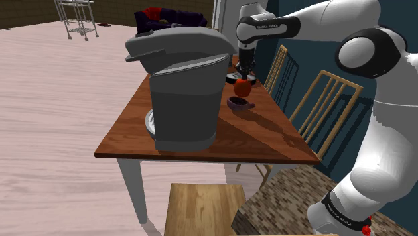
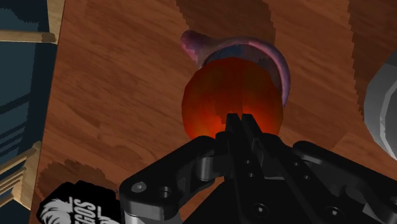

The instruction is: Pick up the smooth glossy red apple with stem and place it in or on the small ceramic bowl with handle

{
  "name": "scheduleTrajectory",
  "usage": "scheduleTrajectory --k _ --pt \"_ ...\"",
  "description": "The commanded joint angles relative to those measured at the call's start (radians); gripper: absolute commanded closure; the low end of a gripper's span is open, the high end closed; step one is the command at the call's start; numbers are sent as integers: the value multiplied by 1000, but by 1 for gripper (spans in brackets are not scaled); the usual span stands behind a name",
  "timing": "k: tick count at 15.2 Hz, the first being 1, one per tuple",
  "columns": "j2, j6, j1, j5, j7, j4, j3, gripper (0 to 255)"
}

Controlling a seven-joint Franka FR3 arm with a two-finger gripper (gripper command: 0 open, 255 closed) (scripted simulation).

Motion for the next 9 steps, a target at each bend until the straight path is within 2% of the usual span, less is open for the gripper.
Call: scheduleTrajectory --k 1,9 --pt "-3 28 0 -1 6 -31 0 255" --pt "-2 36 0 -1 7 -39 0 255"
